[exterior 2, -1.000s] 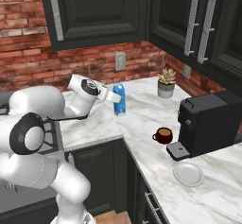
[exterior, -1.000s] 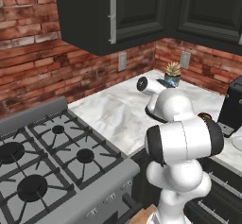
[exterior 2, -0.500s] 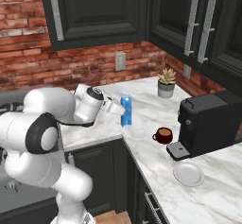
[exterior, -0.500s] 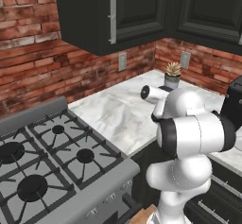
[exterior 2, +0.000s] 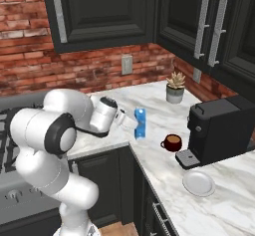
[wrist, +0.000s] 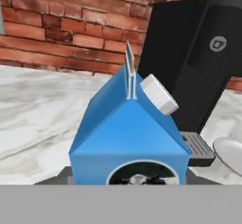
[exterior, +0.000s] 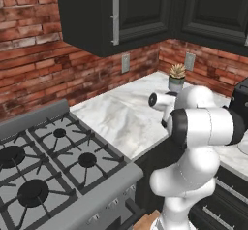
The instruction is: Take a sugar cube from the saucer and place it inside the coffee. Then, grab milk from the fridge and place it next to the coffee on the counter to sweeten the coffee.
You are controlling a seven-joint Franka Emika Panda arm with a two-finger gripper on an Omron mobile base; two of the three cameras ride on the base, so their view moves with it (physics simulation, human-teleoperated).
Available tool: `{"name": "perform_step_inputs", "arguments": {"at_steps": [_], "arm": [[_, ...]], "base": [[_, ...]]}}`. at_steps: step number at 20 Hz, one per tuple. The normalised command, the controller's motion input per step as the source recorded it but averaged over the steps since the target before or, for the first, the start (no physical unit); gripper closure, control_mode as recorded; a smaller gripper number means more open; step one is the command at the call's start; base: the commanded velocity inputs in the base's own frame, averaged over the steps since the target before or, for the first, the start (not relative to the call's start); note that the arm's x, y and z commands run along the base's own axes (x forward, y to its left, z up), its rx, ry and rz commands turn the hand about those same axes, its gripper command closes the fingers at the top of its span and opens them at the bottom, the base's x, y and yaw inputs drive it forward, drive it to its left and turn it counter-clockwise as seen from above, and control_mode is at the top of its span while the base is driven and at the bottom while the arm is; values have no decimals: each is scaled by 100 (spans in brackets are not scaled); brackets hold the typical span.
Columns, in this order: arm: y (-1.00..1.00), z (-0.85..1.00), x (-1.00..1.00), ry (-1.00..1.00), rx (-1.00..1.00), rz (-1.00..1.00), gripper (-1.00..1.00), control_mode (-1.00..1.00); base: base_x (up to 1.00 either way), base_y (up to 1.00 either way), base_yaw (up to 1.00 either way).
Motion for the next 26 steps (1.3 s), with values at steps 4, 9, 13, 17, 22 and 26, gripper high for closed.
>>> {"name": "perform_step_inputs", "arguments": {"at_steps": [4,9,13,17,22,26], "arm": [[-30,-24,5,-14,3,0,100,-100],[-30,-15,2,-8,3,0,100,-100],[-25,-13,8,-4,0,0,100,-100],[-14,-34,14,0,0,0,100,-100],[-9,-31,13,0,0,0,100,-100],[-13,-21,3,-5,0,0,100,-100]], "base": [[0,0,0],[0,0,0],[0,0,0],[0,0,0],[0,0,0],[0,0,0]]}}
